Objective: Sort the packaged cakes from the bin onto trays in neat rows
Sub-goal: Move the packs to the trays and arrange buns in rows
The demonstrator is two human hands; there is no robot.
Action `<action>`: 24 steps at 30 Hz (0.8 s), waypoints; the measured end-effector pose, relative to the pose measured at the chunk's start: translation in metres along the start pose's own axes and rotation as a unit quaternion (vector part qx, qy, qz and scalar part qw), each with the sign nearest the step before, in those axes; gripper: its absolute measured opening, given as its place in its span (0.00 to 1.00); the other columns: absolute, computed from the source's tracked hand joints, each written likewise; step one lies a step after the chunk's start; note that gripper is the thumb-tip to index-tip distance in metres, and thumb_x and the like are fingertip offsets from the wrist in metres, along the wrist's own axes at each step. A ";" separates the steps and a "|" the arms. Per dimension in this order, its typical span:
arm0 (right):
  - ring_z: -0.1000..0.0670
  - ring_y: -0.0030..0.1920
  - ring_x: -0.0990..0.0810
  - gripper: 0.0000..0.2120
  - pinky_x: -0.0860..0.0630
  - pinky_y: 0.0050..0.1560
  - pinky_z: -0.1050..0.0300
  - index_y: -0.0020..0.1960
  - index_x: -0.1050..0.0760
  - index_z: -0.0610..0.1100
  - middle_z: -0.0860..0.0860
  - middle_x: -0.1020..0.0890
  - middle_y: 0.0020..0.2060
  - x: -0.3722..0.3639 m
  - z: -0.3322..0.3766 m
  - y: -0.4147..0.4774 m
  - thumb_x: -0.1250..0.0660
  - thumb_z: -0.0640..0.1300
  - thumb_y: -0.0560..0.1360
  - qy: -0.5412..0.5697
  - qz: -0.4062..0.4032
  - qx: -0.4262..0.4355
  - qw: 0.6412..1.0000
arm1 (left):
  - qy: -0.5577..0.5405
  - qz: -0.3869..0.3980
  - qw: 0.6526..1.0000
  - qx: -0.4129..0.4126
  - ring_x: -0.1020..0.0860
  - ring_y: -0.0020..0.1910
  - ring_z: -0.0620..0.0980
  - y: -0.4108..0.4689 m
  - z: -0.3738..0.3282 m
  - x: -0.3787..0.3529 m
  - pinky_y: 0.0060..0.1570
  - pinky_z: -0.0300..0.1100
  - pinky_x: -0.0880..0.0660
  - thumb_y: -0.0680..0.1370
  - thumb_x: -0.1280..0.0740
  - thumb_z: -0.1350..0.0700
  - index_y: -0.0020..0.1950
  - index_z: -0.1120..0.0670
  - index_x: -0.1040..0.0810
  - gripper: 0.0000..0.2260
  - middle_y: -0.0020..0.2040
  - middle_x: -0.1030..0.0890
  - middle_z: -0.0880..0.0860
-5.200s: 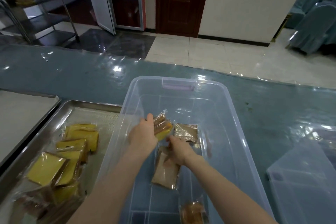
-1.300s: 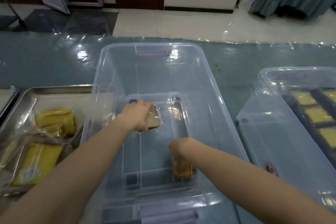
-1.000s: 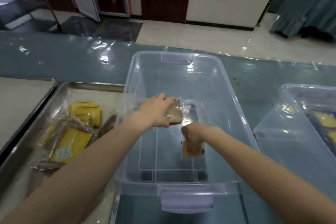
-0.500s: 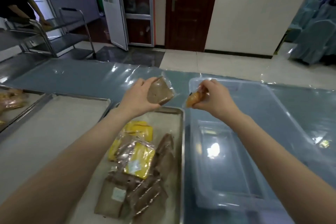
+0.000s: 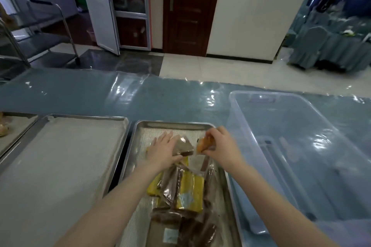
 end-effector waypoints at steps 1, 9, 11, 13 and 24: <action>0.50 0.54 0.25 0.23 0.23 0.57 0.51 0.58 0.26 0.48 0.54 0.29 0.54 -0.004 0.000 0.000 0.22 0.45 0.66 0.009 -0.003 -0.002 1.000 | 0.004 0.019 1.000 -0.006 0.50 0.78 0.52 0.002 0.005 -0.005 0.75 0.54 0.52 0.76 0.36 0.38 0.78 0.45 0.47 0.35 0.79 0.48 0.50; 0.54 0.52 0.27 0.21 0.24 0.56 0.56 0.56 0.25 0.50 0.56 0.28 0.51 -0.027 0.076 0.015 0.22 0.45 0.66 0.086 -0.060 0.079 0.991 | -0.485 -0.074 0.864 0.113 0.19 0.49 0.50 -0.055 0.057 0.068 0.54 0.46 0.22 0.81 0.40 0.48 0.62 0.51 0.23 0.13 0.53 0.18 0.55; 0.51 0.51 0.25 0.21 0.23 0.53 0.53 0.56 0.25 0.50 0.54 0.26 0.51 -0.045 0.116 0.022 0.22 0.45 0.65 0.096 -0.067 0.112 0.987 | -0.555 -0.079 0.812 0.161 0.17 0.43 0.56 -0.082 0.077 0.080 0.44 0.45 0.22 0.82 0.41 0.50 0.61 0.54 0.23 0.13 0.51 0.18 0.60; 0.48 0.51 0.24 0.22 0.24 0.51 0.50 0.55 0.24 0.50 0.52 0.25 0.50 -0.067 0.166 0.026 0.21 0.45 0.63 0.096 -0.073 0.160 0.980 | -0.563 -0.104 0.798 0.186 0.17 0.45 0.56 -0.110 0.104 0.097 0.42 0.43 0.21 0.81 0.39 0.50 0.59 0.53 0.23 0.11 0.54 0.19 0.59; 0.55 0.59 0.30 0.23 0.35 0.63 0.67 0.63 0.24 0.48 0.53 0.26 0.58 -0.224 0.463 -0.028 0.26 0.46 0.69 0.171 0.117 0.372 0.905 | -0.545 -0.325 0.695 0.337 0.17 0.47 0.52 -0.321 0.367 0.169 0.47 0.46 0.19 0.60 0.20 0.52 0.51 0.53 0.22 0.22 0.53 0.22 0.53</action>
Point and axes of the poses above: each hand's wrist, its own y-axis towards the middle knuckle, its own x-axis out of the back of the hand, z = x × y, the point moved 9 cm from there along y, towards the middle knuckle
